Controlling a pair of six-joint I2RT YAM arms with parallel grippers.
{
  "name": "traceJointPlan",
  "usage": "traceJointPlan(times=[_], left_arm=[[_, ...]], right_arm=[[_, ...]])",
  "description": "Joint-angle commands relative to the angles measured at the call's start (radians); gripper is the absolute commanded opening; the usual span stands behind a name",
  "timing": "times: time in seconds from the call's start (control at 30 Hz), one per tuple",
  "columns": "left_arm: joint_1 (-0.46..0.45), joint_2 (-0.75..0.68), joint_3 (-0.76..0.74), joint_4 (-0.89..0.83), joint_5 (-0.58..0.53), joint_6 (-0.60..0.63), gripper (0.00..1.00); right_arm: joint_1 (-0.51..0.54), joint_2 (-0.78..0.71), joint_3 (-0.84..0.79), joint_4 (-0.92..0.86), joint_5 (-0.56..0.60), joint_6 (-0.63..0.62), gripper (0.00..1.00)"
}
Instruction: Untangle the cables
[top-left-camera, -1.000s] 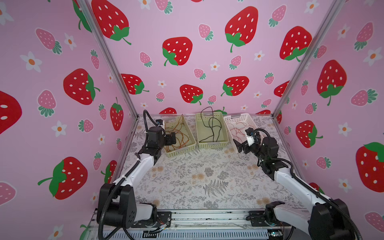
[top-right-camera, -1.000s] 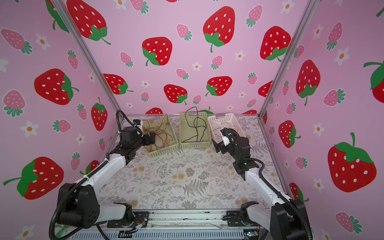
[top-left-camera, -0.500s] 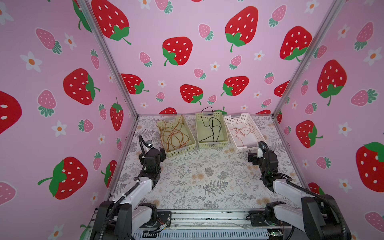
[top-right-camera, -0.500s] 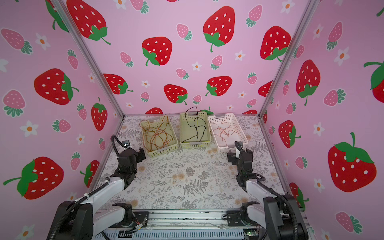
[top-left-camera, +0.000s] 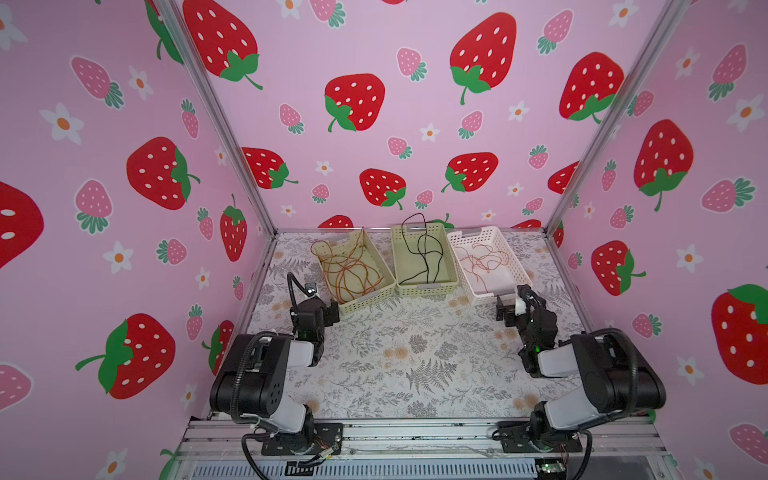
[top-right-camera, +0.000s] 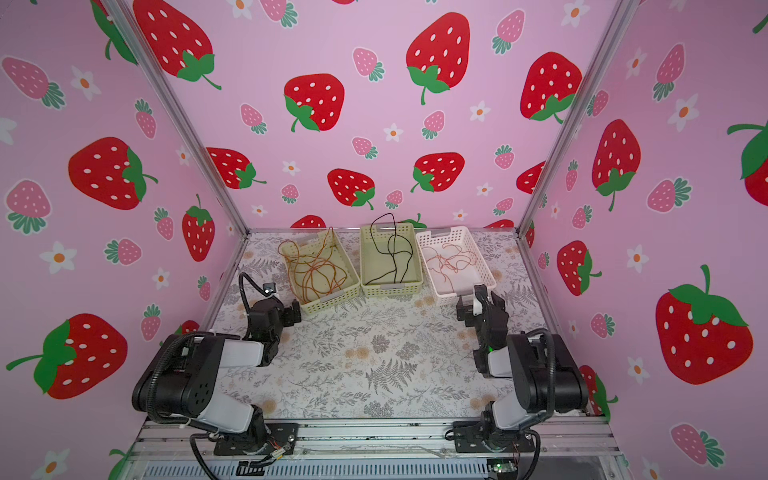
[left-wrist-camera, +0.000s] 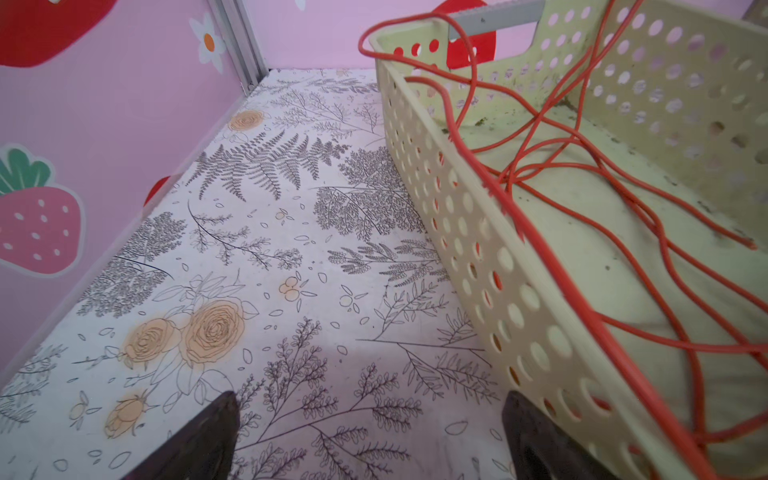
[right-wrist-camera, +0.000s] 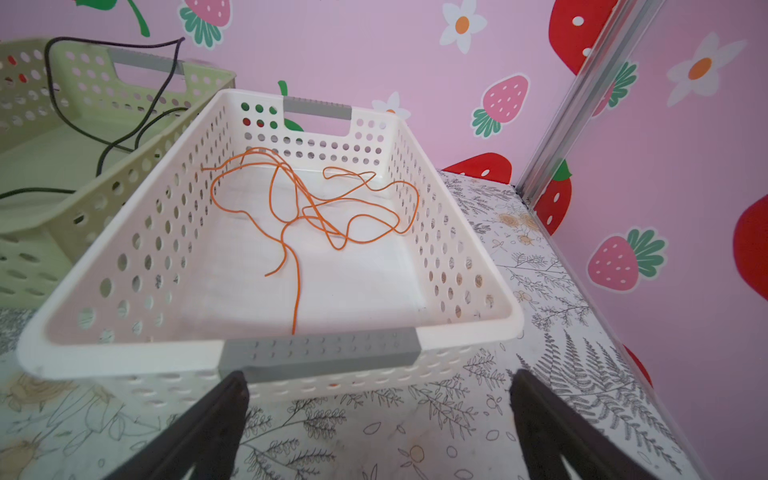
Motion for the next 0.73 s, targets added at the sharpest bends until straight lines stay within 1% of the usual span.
traceJointPlan(times=[0.0, 0.03, 0.1, 0.2, 0.4, 0.6, 0.63, 0.7], left_arm=[[0.004, -0.007, 0.027, 0.064, 0.091, 0.028, 0.99], [0.004, -0.006, 0.041, 0.033, 0.085, 0.022, 0.99], [0.008, 0.0, 0.062, 0.003, 0.099, 0.023, 0.99], [0.018, 0.001, 0.07, -0.011, 0.114, 0.018, 0.99], [0.022, 0.002, 0.077, -0.02, 0.121, 0.015, 0.98], [0.035, 0.007, 0.091, -0.042, 0.14, 0.006, 0.97], [0.039, 0.007, 0.092, -0.046, 0.145, 0.003, 0.99], [0.041, 0.007, 0.093, -0.048, 0.141, -0.001, 0.99]], right_arm=[[-0.005, -0.001, -0.005, 0.143, -0.074, 0.002, 0.99], [-0.006, 0.013, 0.007, 0.15, -0.057, 0.012, 0.99], [-0.006, -0.002, 0.053, 0.029, -0.02, 0.019, 0.99], [-0.009, 0.01, 0.083, 0.002, 0.063, 0.063, 0.99], [-0.009, 0.013, 0.087, -0.001, 0.069, 0.064, 0.99], [0.01, 0.021, 0.092, -0.002, 0.1, 0.052, 0.99], [0.01, 0.019, 0.092, -0.003, 0.101, 0.052, 0.99], [0.01, 0.02, 0.091, -0.004, 0.1, 0.053, 0.99]])
